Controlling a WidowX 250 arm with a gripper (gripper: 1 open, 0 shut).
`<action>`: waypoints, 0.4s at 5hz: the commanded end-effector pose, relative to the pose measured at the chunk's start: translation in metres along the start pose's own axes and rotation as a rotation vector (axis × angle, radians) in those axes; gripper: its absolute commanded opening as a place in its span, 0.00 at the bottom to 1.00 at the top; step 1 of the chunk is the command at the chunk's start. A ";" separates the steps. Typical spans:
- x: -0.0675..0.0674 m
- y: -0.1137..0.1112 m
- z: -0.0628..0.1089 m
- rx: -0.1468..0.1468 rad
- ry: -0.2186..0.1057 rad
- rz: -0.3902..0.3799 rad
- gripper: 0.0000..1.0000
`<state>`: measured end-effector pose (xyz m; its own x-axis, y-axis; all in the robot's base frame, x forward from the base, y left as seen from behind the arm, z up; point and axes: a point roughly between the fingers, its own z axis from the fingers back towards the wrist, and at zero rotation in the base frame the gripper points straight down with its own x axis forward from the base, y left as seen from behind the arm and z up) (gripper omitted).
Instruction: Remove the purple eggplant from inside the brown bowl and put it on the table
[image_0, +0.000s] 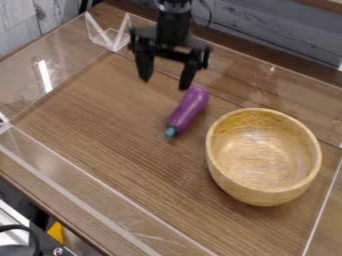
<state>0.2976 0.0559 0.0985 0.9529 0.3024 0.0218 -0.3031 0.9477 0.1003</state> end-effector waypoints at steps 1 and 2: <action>-0.002 -0.003 0.040 -0.021 -0.096 -0.028 1.00; -0.015 -0.008 0.029 -0.028 -0.102 -0.004 1.00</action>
<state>0.2841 0.0417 0.1091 0.9540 0.2929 0.0648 -0.2976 0.9511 0.0831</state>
